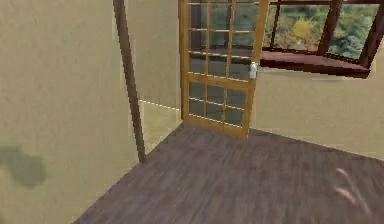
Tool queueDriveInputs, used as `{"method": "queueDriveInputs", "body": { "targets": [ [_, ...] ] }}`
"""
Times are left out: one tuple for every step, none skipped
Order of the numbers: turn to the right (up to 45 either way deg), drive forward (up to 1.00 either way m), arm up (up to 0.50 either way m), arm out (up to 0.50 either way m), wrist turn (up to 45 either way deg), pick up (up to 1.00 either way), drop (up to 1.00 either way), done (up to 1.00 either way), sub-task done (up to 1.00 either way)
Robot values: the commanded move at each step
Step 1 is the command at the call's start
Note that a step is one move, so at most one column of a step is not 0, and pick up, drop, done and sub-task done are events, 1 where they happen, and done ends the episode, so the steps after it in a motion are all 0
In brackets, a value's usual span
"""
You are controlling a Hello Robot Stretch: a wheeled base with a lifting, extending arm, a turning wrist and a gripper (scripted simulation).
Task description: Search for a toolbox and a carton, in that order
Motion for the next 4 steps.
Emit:
{"method": "queueDriveInputs", "body": {
  "targets": [
    [0.0,1.0,0.0,0.0,0.0,0.0,0.0,0.0,0.0],
    [-3.0,0.0,0.0,0.0,0.0,0.0,0.0,0.0,0.0],
    [0.0,0.65,0.0,0.0,0.0,0.0,0.0,0.0,0.0],
    [-12.0,0.0,0.0,0.0,0.0,0.0,0.0,0.0,0.0]
  ]
}}
